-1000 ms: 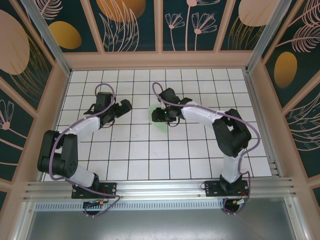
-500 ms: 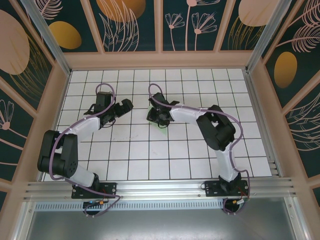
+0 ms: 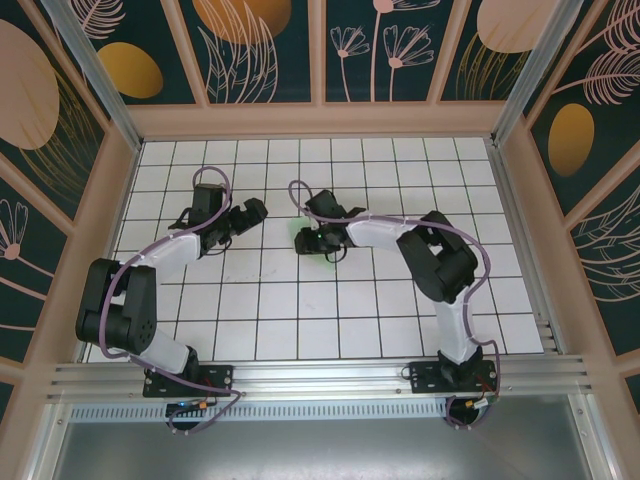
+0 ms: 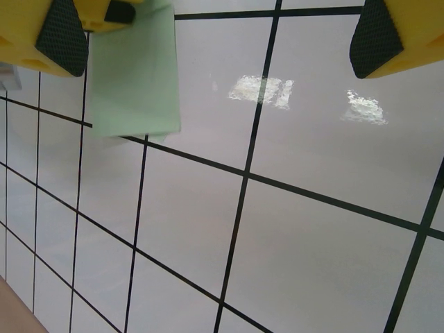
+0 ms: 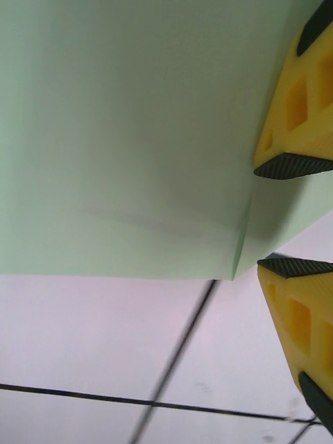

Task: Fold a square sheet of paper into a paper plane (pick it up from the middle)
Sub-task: Fold the wing for the fifth time at the center of the table.

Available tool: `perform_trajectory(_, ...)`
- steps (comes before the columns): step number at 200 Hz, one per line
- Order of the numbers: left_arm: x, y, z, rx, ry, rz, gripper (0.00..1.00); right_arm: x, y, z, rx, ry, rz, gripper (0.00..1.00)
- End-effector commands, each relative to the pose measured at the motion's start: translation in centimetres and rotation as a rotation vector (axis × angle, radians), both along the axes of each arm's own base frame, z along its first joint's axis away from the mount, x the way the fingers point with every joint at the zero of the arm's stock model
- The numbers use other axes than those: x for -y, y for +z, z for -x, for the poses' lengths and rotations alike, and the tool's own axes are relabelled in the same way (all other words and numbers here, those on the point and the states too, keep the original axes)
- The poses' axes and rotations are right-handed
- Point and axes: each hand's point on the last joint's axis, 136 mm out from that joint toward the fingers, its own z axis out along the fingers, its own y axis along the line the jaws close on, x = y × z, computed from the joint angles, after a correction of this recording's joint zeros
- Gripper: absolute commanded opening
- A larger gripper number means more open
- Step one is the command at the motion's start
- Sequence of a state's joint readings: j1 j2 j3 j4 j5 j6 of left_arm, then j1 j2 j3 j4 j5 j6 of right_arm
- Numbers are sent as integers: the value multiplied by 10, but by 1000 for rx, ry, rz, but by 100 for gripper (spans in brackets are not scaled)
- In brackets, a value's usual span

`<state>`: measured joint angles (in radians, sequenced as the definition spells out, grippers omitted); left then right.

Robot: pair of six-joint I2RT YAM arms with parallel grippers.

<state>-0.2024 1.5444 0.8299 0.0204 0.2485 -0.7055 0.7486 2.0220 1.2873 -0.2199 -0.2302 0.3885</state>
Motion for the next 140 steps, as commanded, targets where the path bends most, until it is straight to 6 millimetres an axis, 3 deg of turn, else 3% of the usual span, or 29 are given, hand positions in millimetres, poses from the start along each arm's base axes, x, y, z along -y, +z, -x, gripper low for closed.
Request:
perform_trajectory(1,2,-4,0,0,-7,28,98,41,-17,32,-41,140,143,38)
perform_trajectory(24,5,-2,0,4,-10,48,98,42,20,5,46,17,78,38)
perform_trajectory(52,9,-1,2,0,-23,70,98,37,45,0,55,-132,-25,39)
perform_trajectory(72,13,-1,7,-7,-32,106,98,41,44,0,32,-224,-68,39)
perform_trajectory(140,45,-3,22,-52,-107,248,93,49,15,-11,-36,-335,-97,35)
